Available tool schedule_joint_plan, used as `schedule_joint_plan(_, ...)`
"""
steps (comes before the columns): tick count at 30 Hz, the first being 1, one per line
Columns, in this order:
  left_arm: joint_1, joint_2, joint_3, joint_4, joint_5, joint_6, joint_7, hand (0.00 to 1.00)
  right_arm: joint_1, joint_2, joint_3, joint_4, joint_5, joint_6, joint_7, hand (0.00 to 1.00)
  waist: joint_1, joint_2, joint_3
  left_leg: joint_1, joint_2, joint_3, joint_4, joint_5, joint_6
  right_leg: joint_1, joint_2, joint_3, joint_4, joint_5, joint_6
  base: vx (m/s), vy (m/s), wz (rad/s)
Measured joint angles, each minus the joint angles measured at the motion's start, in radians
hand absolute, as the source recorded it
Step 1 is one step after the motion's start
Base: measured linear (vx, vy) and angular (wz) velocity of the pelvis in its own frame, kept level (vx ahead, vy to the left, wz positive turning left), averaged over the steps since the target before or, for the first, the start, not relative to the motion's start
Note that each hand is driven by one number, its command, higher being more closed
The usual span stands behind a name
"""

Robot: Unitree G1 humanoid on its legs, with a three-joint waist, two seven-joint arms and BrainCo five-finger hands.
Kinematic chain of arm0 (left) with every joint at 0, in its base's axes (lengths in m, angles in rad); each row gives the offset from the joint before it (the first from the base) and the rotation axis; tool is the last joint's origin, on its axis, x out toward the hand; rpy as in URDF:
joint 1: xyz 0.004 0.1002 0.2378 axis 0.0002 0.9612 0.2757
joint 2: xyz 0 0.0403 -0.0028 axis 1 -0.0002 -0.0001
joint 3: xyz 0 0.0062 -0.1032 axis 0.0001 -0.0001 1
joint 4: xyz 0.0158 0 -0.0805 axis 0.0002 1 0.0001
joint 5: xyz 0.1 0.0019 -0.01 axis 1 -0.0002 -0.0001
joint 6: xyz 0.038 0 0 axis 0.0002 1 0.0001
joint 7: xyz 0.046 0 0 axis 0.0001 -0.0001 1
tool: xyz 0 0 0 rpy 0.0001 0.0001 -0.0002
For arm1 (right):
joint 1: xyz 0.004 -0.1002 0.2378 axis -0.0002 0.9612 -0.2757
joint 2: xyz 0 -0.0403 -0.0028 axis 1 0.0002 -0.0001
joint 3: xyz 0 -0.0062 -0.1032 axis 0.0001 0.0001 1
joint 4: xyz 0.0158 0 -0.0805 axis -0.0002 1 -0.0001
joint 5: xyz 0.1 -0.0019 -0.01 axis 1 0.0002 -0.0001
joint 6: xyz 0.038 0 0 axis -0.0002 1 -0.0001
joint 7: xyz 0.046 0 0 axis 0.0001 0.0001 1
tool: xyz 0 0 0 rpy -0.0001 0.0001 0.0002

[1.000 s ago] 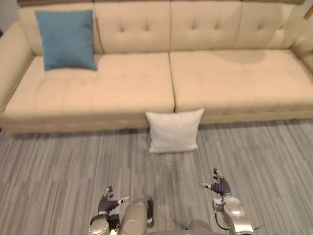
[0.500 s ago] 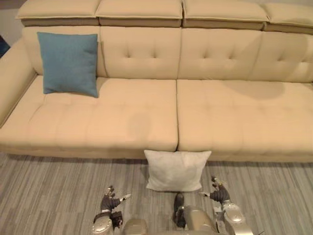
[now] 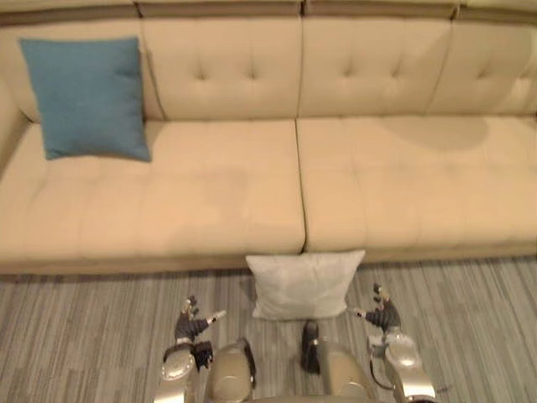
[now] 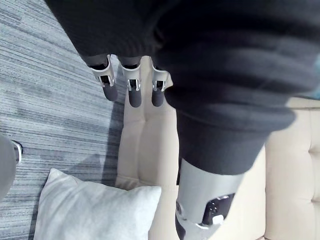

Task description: Pick up cushions and gather them together orderly.

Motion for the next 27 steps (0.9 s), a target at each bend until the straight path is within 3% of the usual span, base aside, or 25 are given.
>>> schedule_joint_plan(7, -0.210, 0.026, 0.009, 0.023, -0.063, -0.019, 0.063, 0.00, -0.199, -0.081, -0.042, 0.081, 0.033, 0.001, -0.077, 0.00, 0.001, -0.001, 0.109, -0.349, 0.039, -0.047, 0.250, -0.060, 0.021, -0.331, -0.011, -0.008, 0.214, -0.046, -0.015, -0.19, -0.037, -0.02)
schedule_joint_plan(9, -0.337, 0.030, 0.036, 0.040, -0.085, -0.026, 0.092, 0.00, -0.310, -0.113, -0.052, 0.115, 0.043, 0.003, -0.100, 0.00, 0.005, -0.002, 0.150, -0.536, 0.057, -0.070, 0.340, -0.062, 0.026, -0.503, -0.010, -0.017, 0.285, -0.045, -0.021, -0.19, -0.070, -0.02)
schedule_joint_plan(15, -0.629, 0.044, 0.032, 0.036, -0.123, -0.035, 0.144, 0.00, -0.634, -0.176, -0.069, 0.157, 0.097, 0.004, -0.145, 0.00, 0.022, -0.002, 0.252, -0.921, 0.091, -0.123, 0.567, -0.080, 0.040, -0.883, -0.016, -0.026, 0.511, -0.058, -0.047, -0.10, -0.056, -0.06)
schedule_joint_plan(19, -0.754, 0.045, -0.008, 0.034, -0.142, -0.035, 0.169, 0.00, -0.803, -0.202, -0.012, 0.165, 0.124, 0.004, -0.174, 0.00, 0.022, -0.001, 0.267, -1.076, 0.102, -0.145, 0.674, -0.099, 0.044, -1.039, -0.024, -0.027, 0.621, -0.079, -0.053, -0.07, -0.031, -0.02)
schedule_joint_plan(24, -0.889, 0.046, -0.067, 0.034, -0.142, -0.035, 0.196, 0.00, -0.938, -0.180, 0.056, 0.161, 0.162, 0.004, -0.235, 0.00, 0.019, -0.001, 0.267, -1.160, 0.109, -0.153, 0.717, -0.105, 0.053, -1.124, -0.025, -0.026, 0.662, -0.086, -0.046, -0.09, -0.022, -0.04)
schedule_joint_plan(25, -0.921, 0.052, -0.089, 0.034, -0.142, -0.035, 0.207, 0.00, -0.947, -0.173, 0.071, 0.147, 0.174, 0.004, -0.253, 1.00, 0.013, -0.001, 0.267, -1.170, 0.109, -0.155, 0.719, -0.105, 0.053, -1.134, -0.026, -0.027, 0.664, -0.086, -0.046, -0.07, -0.014, -0.03)
schedule_joint_plan(26, -0.952, 0.055, -0.101, 0.033, -0.142, -0.035, 0.215, 1.00, -0.960, -0.160, 0.084, 0.137, 0.180, 0.004, -0.271, 1.00, 0.003, -0.001, 0.267, -1.178, 0.109, -0.156, 0.720, -0.104, 0.052, -1.141, -0.026, -0.028, 0.665, -0.086, -0.045, -0.08, -0.012, -0.02)
schedule_joint_plan(27, -0.970, 0.063, -0.113, 0.032, -0.142, -0.035, 0.223, 1.00, -0.972, -0.148, 0.097, 0.127, 0.181, 0.005, -0.282, 1.00, -0.009, -0.001, 0.267, -1.183, 0.110, -0.156, 0.720, -0.104, 0.052, -1.146, -0.026, -0.029, 0.665, -0.086, -0.046, -0.06, -0.008, -0.03)
